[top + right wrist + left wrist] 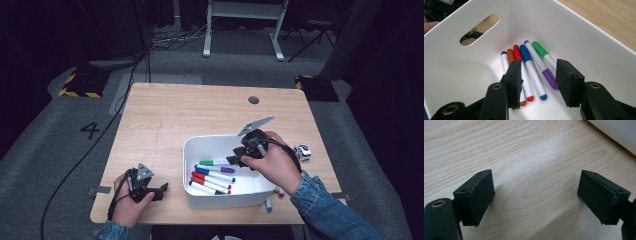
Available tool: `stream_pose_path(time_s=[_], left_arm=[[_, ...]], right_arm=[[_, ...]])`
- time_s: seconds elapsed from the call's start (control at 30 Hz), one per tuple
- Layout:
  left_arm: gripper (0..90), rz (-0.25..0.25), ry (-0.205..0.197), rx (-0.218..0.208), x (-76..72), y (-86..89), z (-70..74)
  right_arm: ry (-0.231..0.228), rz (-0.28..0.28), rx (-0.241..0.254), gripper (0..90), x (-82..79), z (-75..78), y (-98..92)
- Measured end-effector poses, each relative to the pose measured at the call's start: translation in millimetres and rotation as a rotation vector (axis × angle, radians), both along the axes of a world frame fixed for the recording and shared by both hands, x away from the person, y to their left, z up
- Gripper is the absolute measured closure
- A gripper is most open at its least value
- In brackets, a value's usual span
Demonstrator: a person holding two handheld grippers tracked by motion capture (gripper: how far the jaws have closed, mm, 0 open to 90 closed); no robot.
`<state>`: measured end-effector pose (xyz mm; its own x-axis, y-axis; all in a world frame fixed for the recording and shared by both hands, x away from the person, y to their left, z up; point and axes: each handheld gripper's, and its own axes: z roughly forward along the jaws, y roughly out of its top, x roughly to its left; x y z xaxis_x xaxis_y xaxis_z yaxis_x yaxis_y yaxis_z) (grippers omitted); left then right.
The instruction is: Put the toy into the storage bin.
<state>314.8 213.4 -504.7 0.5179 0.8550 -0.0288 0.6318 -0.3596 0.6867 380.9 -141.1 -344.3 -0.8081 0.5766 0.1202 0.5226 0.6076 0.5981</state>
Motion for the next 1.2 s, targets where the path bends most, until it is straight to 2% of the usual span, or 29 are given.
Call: stream_pose_path(time_s=[0.13, 0.3, 0.37, 0.43, 0.5, 0.53, 0.57, 0.7, 0.87, 1.0, 1.2], left_arm=[[14.2, 0.0, 0.0, 0.001, 0.2, 0.0, 0.0], [14.2, 0.0, 0.001, 0.001, 0.1, 0.1, 0.0], [14.3, -0.001, 0.0, 0.001, 0.2, 0.1, 0.0], [14.3, -0.001, 0.0, 0.001, 0.2, 0.0, 0.0], [14.2, -0.001, 0.0, 0.001, 0.2, 0.0, 0.0], [14.3, -0.001, 0.0, 0.001, 0.2, 0.0, 0.0], [14.2, -0.001, 0.0, 0.001, 0.2, 0.0, 0.0], [14.2, 0.0, 0.0, 0.001, 0.2, 0.0, 0.0], [14.3, 0.0, 0.0, 0.001, 0.2, 0.0, 0.0], [14.3, 0.0, 0.0, 0.0, 0.2, 0.0, 0.0], [14.3, 0.0, 0.0, 0.001, 0.2, 0.0, 0.0]], right_arm=[[-0.023, -0.053, 0.037, 56.0, -5.4, 13.0, -32.6], [-0.043, -0.118, 0.072, 54.6, -10.7, 21.5, -63.8], [-0.044, -0.128, 0.076, 54.6, -11.5, 22.6, -68.5], [-0.051, -0.17, 0.087, 54.4, -14.6, 25.9, -88.8], [-0.054, -0.197, 0.096, 54.3, -16.0, 27.4, -100.9], [-0.054, -0.197, 0.096, 54.3, -16.0, 27.4, -100.9], [-0.062, -0.219, 0.105, 54.3, -16.7, 28.1, -112.8], [-0.066, -0.267, 0.109, 53.4, -18.2, 27.4, -133.8], [-0.064, -0.322, 0.105, 52.7, -19.3, 18.4, -156.9], [-0.065, -0.363, 0.09, 52.1, -19.1, 5.1, -171.1], [-0.017, -0.383, 0.084, 50.0, -20.2, -28.6, -178.6]])
